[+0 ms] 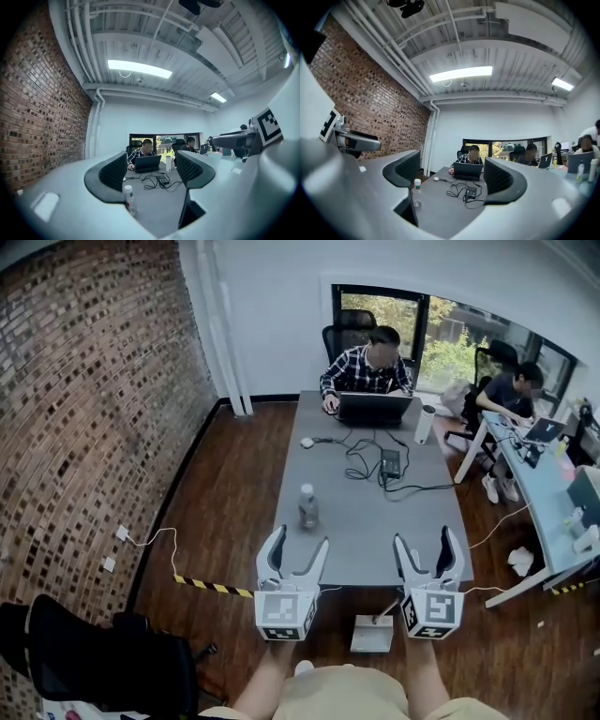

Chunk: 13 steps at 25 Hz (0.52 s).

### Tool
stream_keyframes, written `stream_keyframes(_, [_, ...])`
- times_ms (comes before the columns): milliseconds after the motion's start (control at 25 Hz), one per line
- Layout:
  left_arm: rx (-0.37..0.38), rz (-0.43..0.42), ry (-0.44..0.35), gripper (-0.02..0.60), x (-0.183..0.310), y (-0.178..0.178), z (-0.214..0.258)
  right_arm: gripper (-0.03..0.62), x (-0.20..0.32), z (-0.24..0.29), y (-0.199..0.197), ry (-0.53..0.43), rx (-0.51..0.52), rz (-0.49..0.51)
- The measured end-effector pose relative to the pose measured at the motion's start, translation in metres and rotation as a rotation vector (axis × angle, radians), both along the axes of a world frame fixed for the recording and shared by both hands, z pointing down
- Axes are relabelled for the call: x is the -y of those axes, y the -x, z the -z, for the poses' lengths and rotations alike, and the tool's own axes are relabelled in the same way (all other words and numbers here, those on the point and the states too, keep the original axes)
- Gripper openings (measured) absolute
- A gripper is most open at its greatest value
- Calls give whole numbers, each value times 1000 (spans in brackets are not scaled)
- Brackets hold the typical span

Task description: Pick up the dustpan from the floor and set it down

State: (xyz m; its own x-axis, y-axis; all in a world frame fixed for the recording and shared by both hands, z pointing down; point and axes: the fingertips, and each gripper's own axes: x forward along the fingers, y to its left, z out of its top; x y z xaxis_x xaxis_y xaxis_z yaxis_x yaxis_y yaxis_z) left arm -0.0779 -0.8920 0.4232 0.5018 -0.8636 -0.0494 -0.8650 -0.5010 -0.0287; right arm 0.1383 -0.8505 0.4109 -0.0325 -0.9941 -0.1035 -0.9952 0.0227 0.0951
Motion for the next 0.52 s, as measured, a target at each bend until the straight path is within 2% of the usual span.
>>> stream_keyframes(520, [9, -65, 5, 324, 0, -15, -2, 405, -8, -2, -1, 10, -6, -13])
